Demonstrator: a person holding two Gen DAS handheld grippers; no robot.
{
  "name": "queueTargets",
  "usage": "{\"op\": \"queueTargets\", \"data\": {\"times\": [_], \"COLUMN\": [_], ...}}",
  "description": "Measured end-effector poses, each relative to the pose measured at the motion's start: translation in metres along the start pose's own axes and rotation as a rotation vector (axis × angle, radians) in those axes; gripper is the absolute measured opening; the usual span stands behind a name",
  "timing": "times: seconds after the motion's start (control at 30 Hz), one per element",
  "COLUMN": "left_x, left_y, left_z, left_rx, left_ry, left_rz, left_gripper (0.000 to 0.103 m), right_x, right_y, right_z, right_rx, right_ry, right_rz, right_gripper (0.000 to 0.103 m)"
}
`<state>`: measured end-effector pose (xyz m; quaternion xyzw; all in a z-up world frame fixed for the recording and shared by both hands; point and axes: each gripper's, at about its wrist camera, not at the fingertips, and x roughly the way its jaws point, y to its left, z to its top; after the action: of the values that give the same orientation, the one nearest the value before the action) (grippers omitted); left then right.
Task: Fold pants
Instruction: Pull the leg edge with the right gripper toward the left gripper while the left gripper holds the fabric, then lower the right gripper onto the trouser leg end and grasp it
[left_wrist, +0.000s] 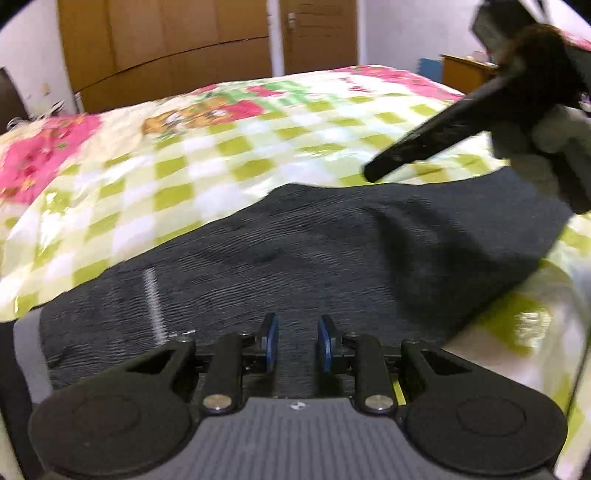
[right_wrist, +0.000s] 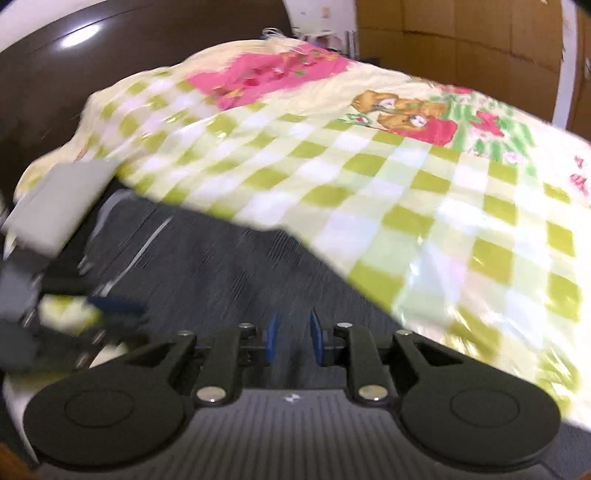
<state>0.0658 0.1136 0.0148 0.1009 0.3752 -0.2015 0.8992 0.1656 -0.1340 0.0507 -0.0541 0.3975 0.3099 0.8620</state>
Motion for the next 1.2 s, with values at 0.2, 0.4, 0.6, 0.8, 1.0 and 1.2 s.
{"op": "queueTargets", "data": {"times": [0.2, 0.4, 0.6, 0.8, 1.0, 1.2], "left_x": [0.012, 0.015, 0.009, -0.006, -0.023, -0.022], "left_y": [0.027, 0.041, 0.047, 0.051, 0.071, 0.079], "left_z": [-0.007, -0.012, -0.023, -0.025, -0.042, -0.053], "left_rx": [-0.059, -0.088, -0.107, -0.102, -0.184, -0.232], "left_ry": [0.003, -0.02, -0.027, -0.006, 0.016, 0.056], "left_rz": [0.002, -0.01, 0.006, 0.078, 0.191, 0.249], "left_gripper": [0.037, 0.039, 0.04, 0.04, 0.041, 0.045], "right_x": [0.076, 0.095, 0.098, 0.09, 0.069, 0.061], "right_y": [-0.004, 0.008, -0.004, 0.003, 0.008, 0.004], "right_z": [0.036, 0.043, 0.046, 0.046, 0.043, 0.001], "right_rx": [-0.038, -0.073, 0.054, 0.066, 0.093, 0.116], "right_ry": [0.071, 0.128, 0.098, 0.07, -0.005, 0.101], "right_rz": [0.057, 0.067, 0.042, 0.004, -0.058, -0.131], "right_gripper": [0.031, 0.011, 0.006, 0.01, 0.011, 0.011]}}
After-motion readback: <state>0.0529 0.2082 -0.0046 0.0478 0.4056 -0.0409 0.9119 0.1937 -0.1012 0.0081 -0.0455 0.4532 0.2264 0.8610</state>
